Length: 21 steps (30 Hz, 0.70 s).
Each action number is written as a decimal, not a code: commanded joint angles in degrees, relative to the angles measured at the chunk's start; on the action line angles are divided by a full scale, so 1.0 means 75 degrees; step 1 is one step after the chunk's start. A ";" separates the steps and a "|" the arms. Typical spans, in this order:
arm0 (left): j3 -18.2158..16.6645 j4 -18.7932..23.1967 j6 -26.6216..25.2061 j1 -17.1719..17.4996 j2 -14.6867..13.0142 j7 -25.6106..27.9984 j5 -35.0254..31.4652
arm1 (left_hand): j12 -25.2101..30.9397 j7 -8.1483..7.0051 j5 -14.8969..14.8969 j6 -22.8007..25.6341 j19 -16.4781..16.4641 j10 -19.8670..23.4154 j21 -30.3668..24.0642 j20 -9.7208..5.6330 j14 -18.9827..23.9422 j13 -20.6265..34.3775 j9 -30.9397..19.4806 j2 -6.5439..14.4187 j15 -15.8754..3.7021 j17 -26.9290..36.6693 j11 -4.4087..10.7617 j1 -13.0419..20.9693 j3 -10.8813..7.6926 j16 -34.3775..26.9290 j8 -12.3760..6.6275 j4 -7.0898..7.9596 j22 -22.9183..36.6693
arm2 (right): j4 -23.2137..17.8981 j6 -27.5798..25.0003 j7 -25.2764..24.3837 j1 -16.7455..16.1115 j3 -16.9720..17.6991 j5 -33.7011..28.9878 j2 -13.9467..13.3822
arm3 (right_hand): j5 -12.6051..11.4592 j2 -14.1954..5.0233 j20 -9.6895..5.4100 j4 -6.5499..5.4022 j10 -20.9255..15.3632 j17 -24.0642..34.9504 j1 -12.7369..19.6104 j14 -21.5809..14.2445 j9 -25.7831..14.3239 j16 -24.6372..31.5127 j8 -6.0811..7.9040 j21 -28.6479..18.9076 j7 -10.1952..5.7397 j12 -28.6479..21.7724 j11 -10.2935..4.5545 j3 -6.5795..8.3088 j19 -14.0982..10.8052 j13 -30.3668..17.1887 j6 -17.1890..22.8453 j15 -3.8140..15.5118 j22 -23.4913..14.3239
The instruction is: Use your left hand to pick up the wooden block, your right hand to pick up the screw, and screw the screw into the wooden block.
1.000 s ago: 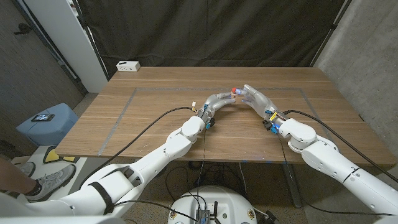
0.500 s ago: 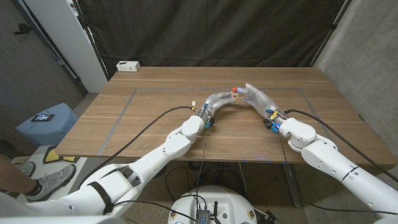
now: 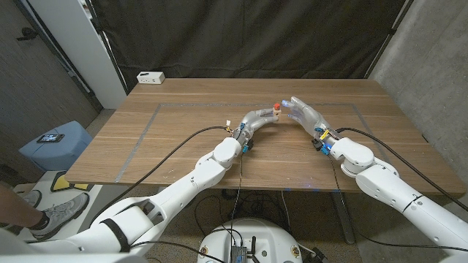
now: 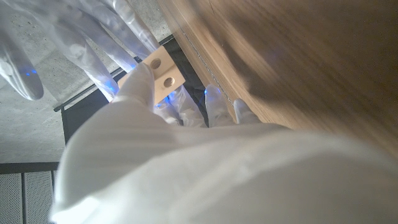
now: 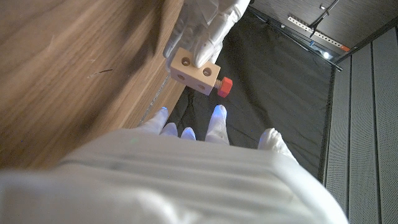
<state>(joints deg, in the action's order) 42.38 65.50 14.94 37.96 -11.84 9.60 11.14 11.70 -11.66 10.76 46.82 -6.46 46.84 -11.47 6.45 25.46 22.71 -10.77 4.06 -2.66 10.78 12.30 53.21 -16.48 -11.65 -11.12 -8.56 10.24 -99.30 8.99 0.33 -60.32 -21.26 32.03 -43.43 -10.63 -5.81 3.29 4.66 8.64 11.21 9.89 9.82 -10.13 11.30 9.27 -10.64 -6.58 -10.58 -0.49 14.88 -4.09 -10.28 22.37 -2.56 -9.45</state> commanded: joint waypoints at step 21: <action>0.0064 0.0658 -0.0437 0.0219 -0.0222 0.0102 -0.0126 | 0.0074 -0.0001 0.0033 0.0090 -0.0022 -0.0012 -0.0030 0.0079 0.0000 0.0018 -0.0028 0.0004 -0.0622 0.0019 0.0041 -0.0080 -0.0030 -0.0048 -0.0064 -0.0003 0.0034 | 0.0638 0.0194 0.0664 0.0422 -0.0154 0.0059 0.0060 | -0.0021 0.0069 0.0103 -0.0109 0.0485 0.0078 -0.0355 0.0736 -0.0003 -0.0032 0.0075 0.0065 -0.0020 0.0055 0.0149 -0.0026 0.0373 -0.0019 -0.0558 -0.0276 -0.0031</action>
<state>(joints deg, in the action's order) 42.78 69.11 12.32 39.07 -12.98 10.24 10.35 11.70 -11.75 10.75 46.91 -6.46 46.84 -11.47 6.45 25.46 22.71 -10.81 4.06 -2.66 10.78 12.30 53.21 -16.45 -11.65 -11.15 -8.59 10.24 -96.11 9.99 3.72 -58.14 -21.64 32.17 -43.49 -10.63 -5.36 3.78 4.25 9.83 11.61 7.93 9.73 -10.13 11.30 9.42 -10.15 -6.45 -10.35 0.54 14.47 -1.74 -10.27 18.40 -4.11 -9.45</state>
